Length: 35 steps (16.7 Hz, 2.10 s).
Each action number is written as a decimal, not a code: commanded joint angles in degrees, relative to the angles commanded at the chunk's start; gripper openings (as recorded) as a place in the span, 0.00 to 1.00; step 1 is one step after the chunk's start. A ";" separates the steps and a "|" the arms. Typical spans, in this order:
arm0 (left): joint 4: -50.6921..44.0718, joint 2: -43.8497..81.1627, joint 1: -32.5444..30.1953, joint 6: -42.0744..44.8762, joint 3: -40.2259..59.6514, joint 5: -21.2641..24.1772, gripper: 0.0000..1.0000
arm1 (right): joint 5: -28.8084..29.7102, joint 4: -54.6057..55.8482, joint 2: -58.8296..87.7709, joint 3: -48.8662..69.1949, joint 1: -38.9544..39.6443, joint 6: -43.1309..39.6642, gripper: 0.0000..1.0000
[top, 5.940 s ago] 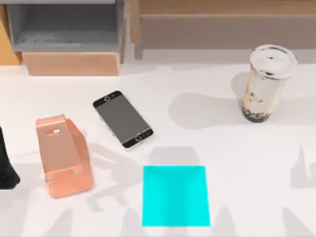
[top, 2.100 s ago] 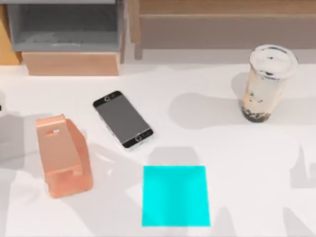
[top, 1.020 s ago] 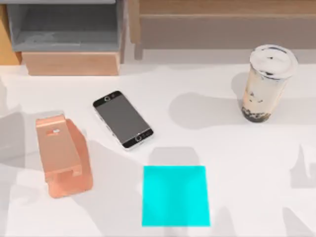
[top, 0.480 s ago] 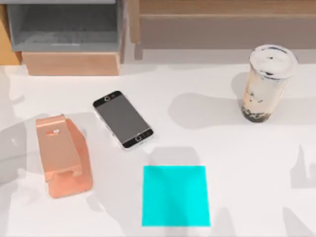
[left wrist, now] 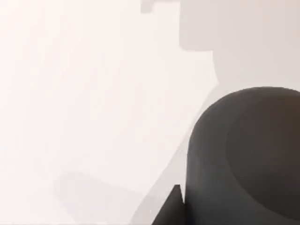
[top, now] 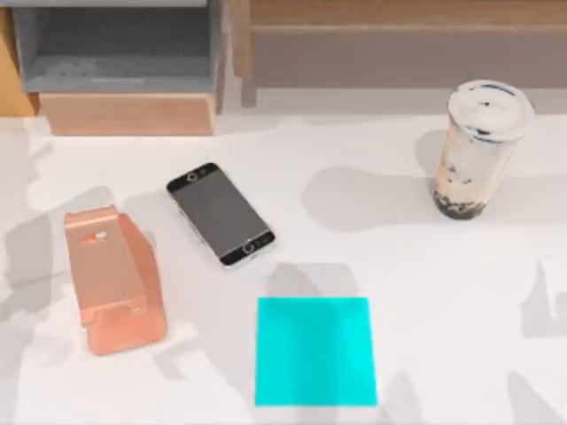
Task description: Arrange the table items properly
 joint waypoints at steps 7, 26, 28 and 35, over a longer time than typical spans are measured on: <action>7.78 -0.79 -8.03 -36.47 7.69 3.79 0.00 | 0.00 0.00 0.00 0.00 0.00 0.00 1.00; 5.56 12.71 -41.51 -160.44 1.92 12.97 0.00 | 0.00 0.00 0.00 0.00 0.00 0.00 1.00; 4.95 13.70 -45.77 -170.09 -0.50 11.51 0.00 | 0.00 0.00 0.00 0.00 0.00 0.00 1.00; 6.04 12.51 -59.57 -197.32 -5.29 3.73 0.00 | 0.00 0.00 0.00 0.00 0.00 0.00 1.00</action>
